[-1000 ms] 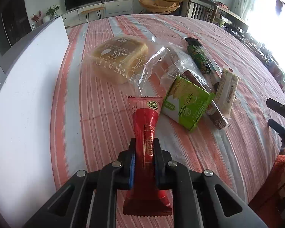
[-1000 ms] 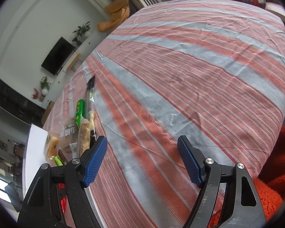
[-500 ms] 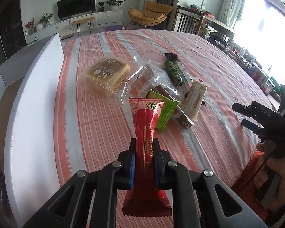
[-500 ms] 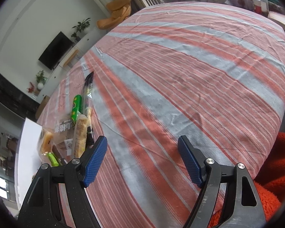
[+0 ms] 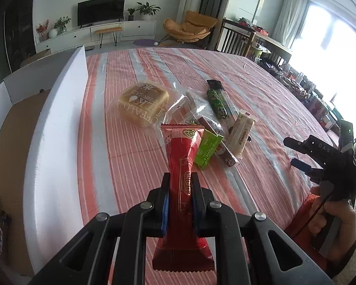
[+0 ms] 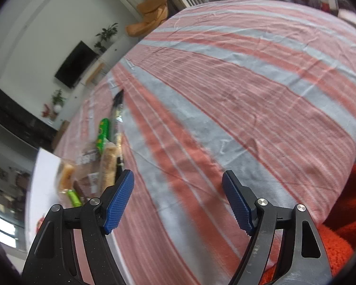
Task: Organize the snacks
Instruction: 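Grasp the red wrapped bar with the left tool while the right tool grasps the cream bar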
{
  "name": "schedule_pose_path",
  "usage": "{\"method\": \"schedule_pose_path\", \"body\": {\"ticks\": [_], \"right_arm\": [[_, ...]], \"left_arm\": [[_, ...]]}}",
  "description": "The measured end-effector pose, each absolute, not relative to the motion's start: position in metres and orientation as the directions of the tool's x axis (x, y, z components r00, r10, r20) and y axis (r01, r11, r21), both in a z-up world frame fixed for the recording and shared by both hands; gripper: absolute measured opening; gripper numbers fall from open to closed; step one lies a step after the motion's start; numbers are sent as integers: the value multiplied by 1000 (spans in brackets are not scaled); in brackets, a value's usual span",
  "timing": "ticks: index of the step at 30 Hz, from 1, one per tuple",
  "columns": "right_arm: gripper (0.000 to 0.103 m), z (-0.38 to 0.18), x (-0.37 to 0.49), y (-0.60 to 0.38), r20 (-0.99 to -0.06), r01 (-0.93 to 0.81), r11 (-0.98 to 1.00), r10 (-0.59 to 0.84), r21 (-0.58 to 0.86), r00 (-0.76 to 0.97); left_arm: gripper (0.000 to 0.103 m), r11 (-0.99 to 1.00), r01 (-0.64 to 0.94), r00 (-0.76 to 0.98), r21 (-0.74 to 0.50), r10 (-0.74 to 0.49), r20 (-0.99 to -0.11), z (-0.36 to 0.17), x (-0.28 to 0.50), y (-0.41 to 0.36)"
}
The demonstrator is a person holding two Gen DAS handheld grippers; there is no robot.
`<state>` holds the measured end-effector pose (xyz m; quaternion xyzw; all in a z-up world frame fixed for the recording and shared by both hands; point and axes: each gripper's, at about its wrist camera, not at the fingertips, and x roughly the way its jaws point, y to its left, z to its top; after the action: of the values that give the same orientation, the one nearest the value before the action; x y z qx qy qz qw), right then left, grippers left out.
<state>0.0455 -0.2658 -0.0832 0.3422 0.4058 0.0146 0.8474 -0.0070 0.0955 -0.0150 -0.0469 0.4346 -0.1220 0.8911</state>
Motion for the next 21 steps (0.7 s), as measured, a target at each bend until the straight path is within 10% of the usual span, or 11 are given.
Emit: {"method": "schedule_pose_path", "body": {"ticks": [14, 16, 21], "right_arm": [[71, -76, 122, -131, -819, 88, 952, 202, 292, 538], [30, -78, 128, -126, -831, 72, 971, 155, 228, 535], [29, -76, 105, -174, -765, 122, 885, 312, 450, 563]], "left_arm": [[14, 982, 136, 671, -130, -188, -717, 4, -22, 113], [14, 986, 129, 689, -102, -163, -706, 9, -25, 114], [14, 981, 118, 690, -153, -192, -698, 14, -26, 127]]}}
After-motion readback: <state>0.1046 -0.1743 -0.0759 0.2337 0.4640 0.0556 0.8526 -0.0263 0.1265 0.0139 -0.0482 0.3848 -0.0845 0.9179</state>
